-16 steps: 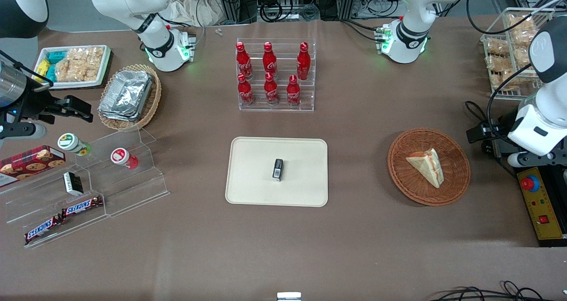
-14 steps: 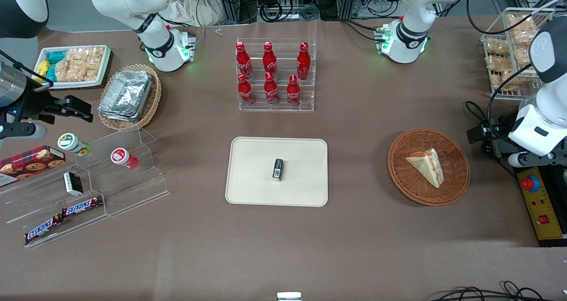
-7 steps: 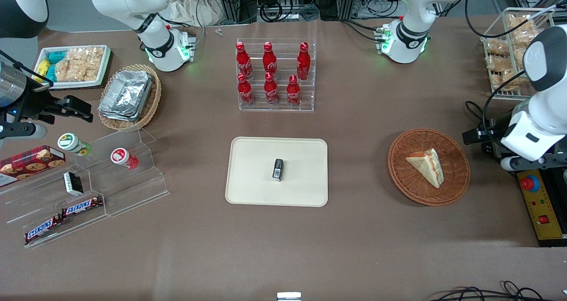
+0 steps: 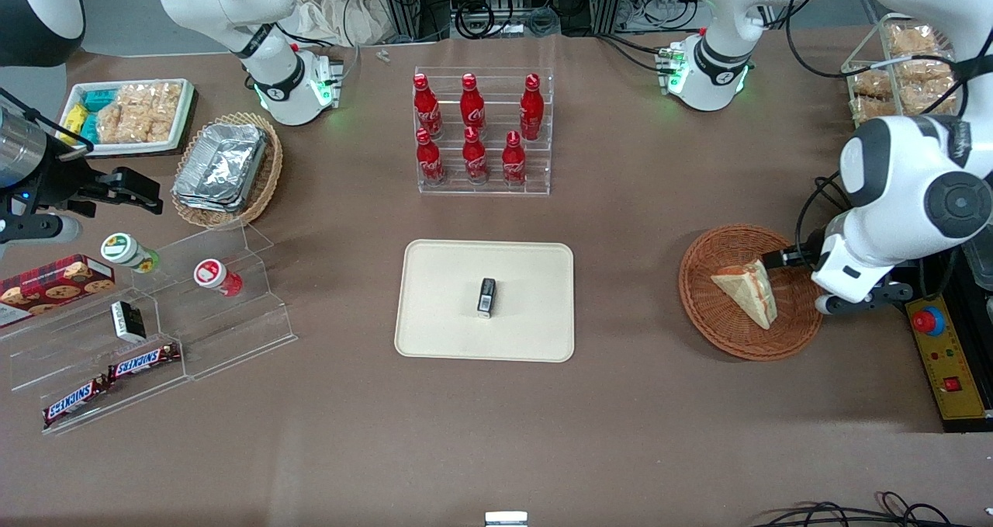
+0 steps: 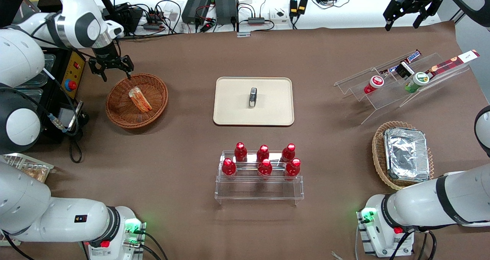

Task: Place sandwich from basket to tray
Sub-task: 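Move the left gripper down over the wrapped sandwich in the wicker basket, then close the left gripper on the sandwich wedge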

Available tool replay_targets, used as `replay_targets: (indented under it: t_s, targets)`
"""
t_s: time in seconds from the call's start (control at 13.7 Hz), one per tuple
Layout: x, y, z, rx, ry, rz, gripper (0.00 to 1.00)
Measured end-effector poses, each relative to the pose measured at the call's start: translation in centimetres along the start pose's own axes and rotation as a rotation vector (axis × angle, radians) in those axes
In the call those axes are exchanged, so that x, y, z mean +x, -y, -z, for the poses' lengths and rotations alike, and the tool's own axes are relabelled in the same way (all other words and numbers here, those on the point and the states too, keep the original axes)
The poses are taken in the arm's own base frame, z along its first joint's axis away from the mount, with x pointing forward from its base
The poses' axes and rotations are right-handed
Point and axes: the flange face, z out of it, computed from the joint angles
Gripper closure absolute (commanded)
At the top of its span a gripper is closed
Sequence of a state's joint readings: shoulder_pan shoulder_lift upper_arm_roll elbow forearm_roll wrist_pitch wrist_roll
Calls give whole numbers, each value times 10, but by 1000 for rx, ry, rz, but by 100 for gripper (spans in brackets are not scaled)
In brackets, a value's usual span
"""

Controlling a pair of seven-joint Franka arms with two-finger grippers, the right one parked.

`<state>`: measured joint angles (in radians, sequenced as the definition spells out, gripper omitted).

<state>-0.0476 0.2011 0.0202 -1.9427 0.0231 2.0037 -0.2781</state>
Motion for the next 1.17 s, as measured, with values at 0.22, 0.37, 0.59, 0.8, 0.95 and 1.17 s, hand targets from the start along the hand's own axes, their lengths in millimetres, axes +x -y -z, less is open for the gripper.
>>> replay_targets:
  t_s: [0.22,0.37,0.59,0.8,0.95,1.17]
  targets:
    - [8,-6,-22,-19,-8,152,0]
    - [15,-10,-40,-44,-19,247,0]
    - [15,-11,-78,-63,-42,316,0]
    - [1,-7,-114,-84,-82,339,1]
    - [-5,-4,-126,-85,-79,346,38]
    - [-4,-3,-123,-87,-81,348,100]
